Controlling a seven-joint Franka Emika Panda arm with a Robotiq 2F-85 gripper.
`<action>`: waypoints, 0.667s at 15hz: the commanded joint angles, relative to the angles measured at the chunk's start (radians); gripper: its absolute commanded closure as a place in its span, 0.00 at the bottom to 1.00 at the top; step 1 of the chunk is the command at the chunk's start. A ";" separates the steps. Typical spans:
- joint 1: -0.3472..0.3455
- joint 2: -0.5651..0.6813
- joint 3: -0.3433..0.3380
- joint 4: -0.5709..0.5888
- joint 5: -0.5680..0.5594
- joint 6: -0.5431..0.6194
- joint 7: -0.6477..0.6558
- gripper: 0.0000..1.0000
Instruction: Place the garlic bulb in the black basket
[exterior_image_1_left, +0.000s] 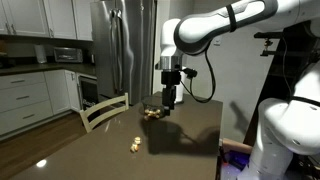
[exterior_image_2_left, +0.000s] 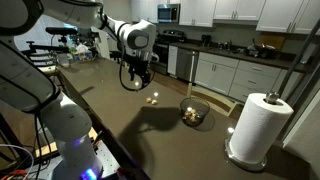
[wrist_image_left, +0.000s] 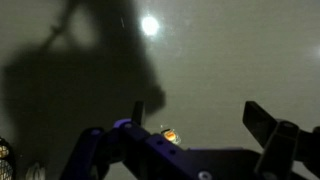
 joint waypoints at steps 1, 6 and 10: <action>-0.019 0.000 0.017 0.002 0.006 -0.003 -0.006 0.00; -0.019 0.000 0.017 0.002 0.006 -0.003 -0.006 0.00; -0.027 0.022 0.015 0.012 -0.003 0.014 -0.001 0.00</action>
